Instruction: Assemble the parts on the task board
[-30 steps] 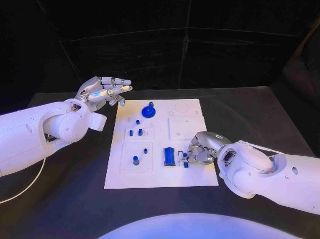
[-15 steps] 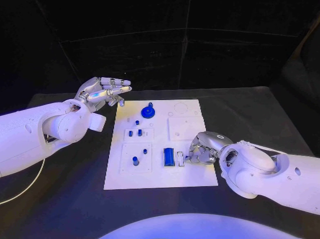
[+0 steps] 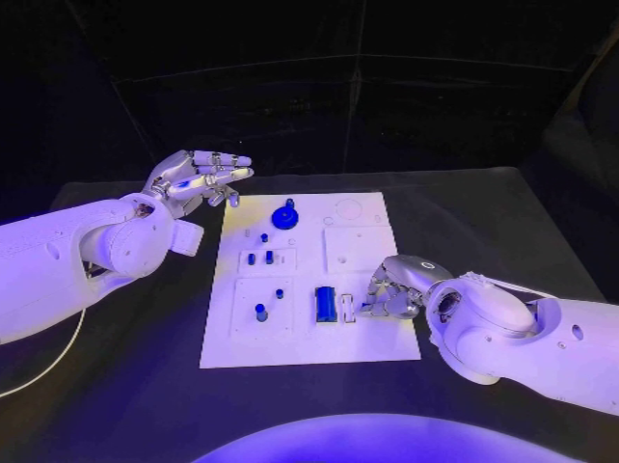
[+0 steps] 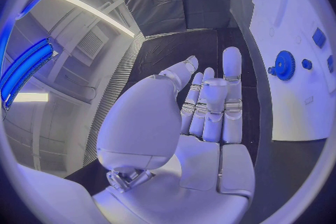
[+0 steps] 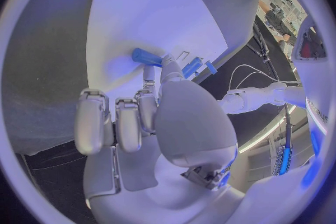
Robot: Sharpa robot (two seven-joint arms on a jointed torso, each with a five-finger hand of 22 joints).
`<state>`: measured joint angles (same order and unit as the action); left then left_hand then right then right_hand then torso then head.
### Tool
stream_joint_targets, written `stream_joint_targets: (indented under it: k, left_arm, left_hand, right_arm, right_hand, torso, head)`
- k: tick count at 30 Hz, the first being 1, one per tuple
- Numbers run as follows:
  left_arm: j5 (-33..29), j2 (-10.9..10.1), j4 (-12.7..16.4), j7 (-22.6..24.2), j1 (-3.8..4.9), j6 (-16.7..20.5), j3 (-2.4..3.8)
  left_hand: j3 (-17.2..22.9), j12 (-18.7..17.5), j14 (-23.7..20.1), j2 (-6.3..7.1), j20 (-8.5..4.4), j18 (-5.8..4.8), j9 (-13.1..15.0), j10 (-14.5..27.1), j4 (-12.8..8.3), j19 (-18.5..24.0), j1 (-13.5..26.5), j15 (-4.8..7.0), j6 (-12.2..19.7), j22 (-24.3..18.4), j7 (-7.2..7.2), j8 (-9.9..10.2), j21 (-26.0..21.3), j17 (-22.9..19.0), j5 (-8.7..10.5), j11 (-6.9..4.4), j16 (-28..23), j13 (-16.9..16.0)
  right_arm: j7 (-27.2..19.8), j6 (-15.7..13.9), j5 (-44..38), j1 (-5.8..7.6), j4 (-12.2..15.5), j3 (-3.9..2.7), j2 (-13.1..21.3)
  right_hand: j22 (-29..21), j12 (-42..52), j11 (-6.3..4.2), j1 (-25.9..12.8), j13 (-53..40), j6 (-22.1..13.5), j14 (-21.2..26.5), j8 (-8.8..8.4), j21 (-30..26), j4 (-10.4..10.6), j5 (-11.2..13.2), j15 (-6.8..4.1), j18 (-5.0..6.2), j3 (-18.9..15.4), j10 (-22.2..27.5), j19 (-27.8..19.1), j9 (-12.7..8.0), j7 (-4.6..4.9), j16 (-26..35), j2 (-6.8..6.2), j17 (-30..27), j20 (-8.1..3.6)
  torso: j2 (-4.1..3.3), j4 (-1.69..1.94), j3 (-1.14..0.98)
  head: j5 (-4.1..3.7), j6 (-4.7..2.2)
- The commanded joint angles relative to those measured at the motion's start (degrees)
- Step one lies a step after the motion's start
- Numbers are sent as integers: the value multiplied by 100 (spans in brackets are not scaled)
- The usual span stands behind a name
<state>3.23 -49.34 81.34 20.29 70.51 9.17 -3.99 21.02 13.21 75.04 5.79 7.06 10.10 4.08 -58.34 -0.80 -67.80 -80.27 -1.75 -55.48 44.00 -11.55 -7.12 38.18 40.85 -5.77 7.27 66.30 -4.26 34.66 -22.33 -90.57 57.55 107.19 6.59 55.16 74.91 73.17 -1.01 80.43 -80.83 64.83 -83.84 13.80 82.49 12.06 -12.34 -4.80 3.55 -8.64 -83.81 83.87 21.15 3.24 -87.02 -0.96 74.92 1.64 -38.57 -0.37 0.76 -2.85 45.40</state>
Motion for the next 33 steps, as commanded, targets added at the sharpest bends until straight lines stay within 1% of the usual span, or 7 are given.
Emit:
stream_joint_targets:
  k: [1,3,9,13,16,26,33]
  left_arm:
    - [-17,4,5,14,7,-64,3]
    - [-17,1,5,14,7,-62,2]
    - [-17,-6,3,9,7,-61,1]
    - [-17,-8,2,3,7,-65,0]
    - [-17,-7,-1,-1,7,-69,-1]
    - [-17,-8,-6,-6,6,-77,-5]
    - [-17,-11,-4,-7,6,-80,-8]
  left_hand:
    - [-10,15,-8,-16,52,40,6,27,-9,-6,43,-23,50,-9,5,-14,-33,-5,-19,6,38,6]
    - [-10,15,-8,-16,52,40,6,27,-9,-6,43,-23,50,-9,5,-14,-33,-5,-19,6,38,6]
    - [-10,20,-11,-17,52,39,6,34,-9,-6,46,-23,54,-10,5,-17,-34,-16,-19,6,34,7]
    - [-12,20,-14,-13,52,39,5,43,-10,-5,47,-24,61,-10,4,-17,-34,-20,-18,7,33,8]
    - [-12,20,-14,-13,52,39,5,43,-10,-5,47,-24,61,-10,4,-17,-34,-20,-18,7,33,8]
    - [-12,20,-14,-13,52,39,5,43,-10,-5,47,-24,61,-10,4,-17,-34,-20,-18,7,33,8]
    - [-12,20,-14,-13,52,39,5,43,-10,-5,47,-24,61,-10,4,-17,-34,-20,-18,7,33,8]
  right_arm:
    - [14,120,-116,3,15,4,17]
    - [7,144,-196,3,23,4,30]
    - [-54,235,-577,3,107,4,84]
    - [-110,267,-800,3,175,4,124]
    - [-133,282,-882,3,212,4,159]
    - [-156,428,-1025,3,301,4,317]
    - [-154,700,-1078,4,275,4,352]
  right_hand:
    - [28,-44,-32,0,138,-21,-505,22,-31,-38,49,-16,-38,-24,-58,-28,7,-22,25,-20,954,-23]
    - [7,-77,-21,12,156,-57,-501,4,-44,-57,73,-11,-34,-39,-41,-39,4,-5,37,-47,935,-20]
    - [-81,-264,58,-26,261,-250,-487,-92,-102,-93,137,49,-18,-151,57,-90,-16,89,76,-226,876,22]
    - [-98,-321,90,-12,296,-337,-483,-135,-116,-115,148,77,-14,-176,94,-104,-26,126,85,-296,863,46]
    - [-113,-352,104,-5,314,-379,-482,-157,-127,-119,150,89,-11,-179,112,-113,-32,142,89,-315,859,58]
    - [-122,-380,119,-12,332,-409,-479,-173,-134,-111,148,102,-8,-181,131,-119,-35,156,96,-324,850,71]
    - [-106,-357,114,159,325,-376,-483,-163,-130,-181,-128,105,-9,-81,133,-113,-27,151,91,-209,865,88]
  torso:
    - [4,0,3]
    - [5,-1,4]
    - [6,-3,-3]
    - [1,-4,-1]
    - [4,-3,-2]
    - [5,3,2]
    - [4,2,6]
  head:
    - [-4,9]
    - [-5,9]
    - [-5,13]
    - [-13,9]
    - [-18,7]
    - [-35,15]
    - [-42,21]
